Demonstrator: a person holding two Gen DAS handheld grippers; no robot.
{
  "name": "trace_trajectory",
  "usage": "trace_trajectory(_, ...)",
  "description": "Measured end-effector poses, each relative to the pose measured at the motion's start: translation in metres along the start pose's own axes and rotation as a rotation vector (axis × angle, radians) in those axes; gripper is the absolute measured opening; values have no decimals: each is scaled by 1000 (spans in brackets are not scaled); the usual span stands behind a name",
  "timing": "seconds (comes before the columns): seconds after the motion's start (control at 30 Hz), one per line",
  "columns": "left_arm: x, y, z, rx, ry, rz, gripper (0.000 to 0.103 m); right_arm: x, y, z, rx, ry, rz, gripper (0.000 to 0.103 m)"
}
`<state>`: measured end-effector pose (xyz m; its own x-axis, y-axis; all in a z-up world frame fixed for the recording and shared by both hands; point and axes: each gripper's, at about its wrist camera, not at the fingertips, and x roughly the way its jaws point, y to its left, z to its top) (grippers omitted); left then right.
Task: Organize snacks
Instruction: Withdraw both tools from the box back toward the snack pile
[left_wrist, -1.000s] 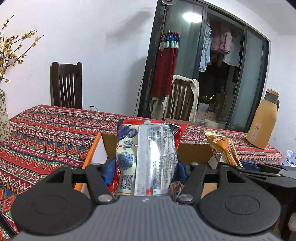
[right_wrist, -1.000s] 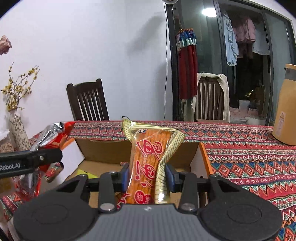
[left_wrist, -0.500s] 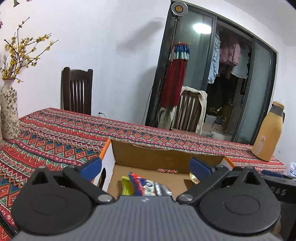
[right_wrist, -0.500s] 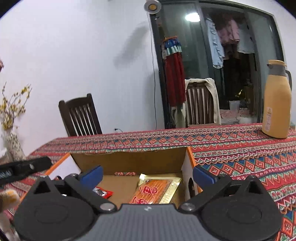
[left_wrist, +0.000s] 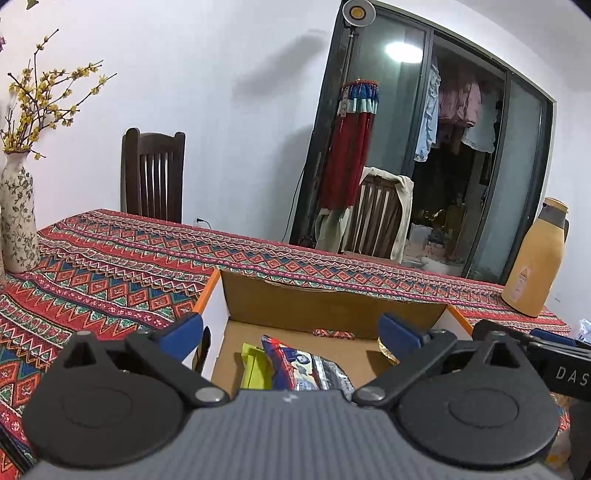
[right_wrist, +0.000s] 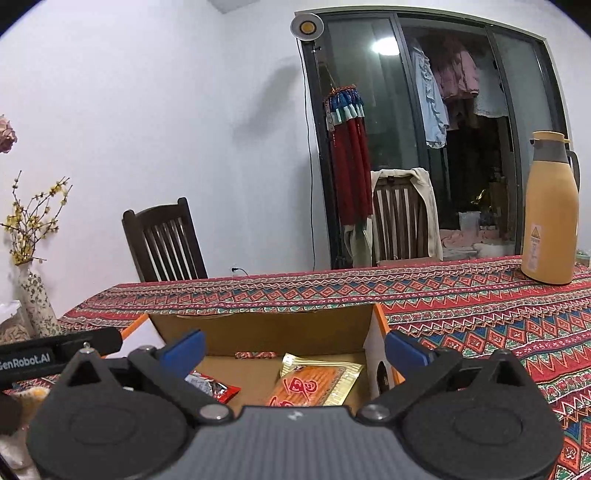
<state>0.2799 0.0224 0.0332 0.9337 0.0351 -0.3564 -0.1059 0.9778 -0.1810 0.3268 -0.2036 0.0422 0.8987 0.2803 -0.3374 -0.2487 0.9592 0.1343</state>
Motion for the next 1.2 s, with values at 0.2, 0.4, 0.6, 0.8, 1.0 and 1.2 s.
trace_trajectory(0.2,-7,-2,8,1,-18,12,103,-4,2,5,-6,-12,-4,103)
trace_trajectory(0.4,-30,-11,18,44,-48,-15,103,-23,6,15,-18,-48,-18,103)
trace_trajectory(0.6,-60,-15,18,56,-65,-35,103,-52,13,15,-44,-63,-26,103)
trace_trajectory(0.8,-93,-14,10,66,-62,-63,103,-89,21,5,-58,-68,-31,103)
trace_trajectory(1.0,-122,-11,-8,76,-49,-76,103,-120,28,-17,-62,-48,-34,103)
trace_trajectory(1.2,-139,0,-33,51,15,-99,103,-151,31,-53,-39,-10,-27,103)
